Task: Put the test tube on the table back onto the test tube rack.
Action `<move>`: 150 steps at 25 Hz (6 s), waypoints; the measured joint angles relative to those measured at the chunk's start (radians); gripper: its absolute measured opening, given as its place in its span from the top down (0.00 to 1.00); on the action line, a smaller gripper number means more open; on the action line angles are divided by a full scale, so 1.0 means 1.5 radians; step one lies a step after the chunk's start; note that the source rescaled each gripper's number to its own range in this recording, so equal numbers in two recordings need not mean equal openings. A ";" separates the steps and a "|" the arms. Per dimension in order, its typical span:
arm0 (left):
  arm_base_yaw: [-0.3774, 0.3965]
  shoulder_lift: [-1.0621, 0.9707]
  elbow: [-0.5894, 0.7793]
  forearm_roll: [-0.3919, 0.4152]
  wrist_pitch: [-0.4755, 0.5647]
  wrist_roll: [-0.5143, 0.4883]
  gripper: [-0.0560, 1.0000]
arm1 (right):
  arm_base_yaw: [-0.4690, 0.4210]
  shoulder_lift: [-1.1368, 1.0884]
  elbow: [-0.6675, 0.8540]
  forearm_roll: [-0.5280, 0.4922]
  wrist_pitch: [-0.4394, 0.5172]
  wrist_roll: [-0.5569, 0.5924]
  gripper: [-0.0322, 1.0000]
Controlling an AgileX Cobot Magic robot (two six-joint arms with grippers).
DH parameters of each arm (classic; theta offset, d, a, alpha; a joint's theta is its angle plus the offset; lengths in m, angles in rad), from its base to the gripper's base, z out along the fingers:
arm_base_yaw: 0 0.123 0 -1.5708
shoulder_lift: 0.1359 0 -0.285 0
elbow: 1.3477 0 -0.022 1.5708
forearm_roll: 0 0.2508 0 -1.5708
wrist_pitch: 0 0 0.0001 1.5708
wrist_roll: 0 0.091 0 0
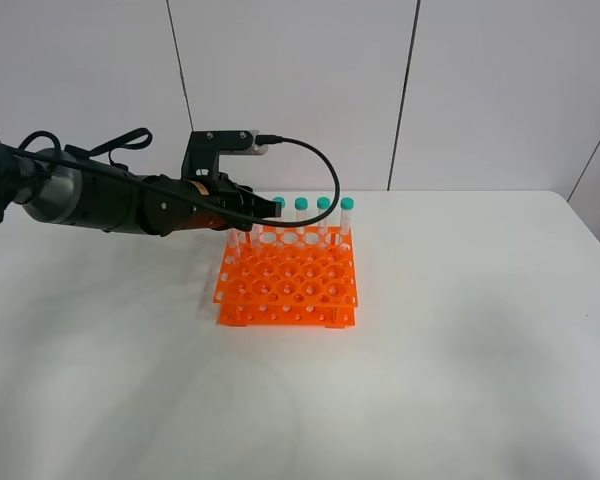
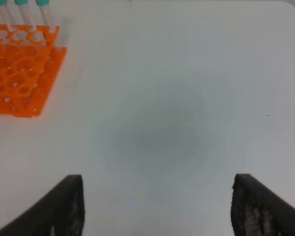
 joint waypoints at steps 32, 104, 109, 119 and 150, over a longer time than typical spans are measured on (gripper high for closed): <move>-0.012 0.018 0.026 0.086 -0.013 -0.034 0.95 | 0.000 0.000 0.000 0.006 -0.001 0.000 0.00; 0.035 -0.130 0.003 0.114 0.240 -0.038 0.65 | 0.000 0.000 0.000 0.006 -0.001 0.000 0.00; 0.102 -0.203 0.033 0.126 0.259 -0.038 0.65 | 0.000 0.000 0.000 0.006 0.000 0.000 0.00; 0.194 -0.271 0.111 0.145 0.262 -0.052 0.09 | 0.000 0.000 0.000 0.006 0.000 0.000 0.00; 0.261 -0.777 0.128 0.161 0.738 0.019 0.00 | 0.000 0.000 0.000 0.006 -0.001 0.000 0.00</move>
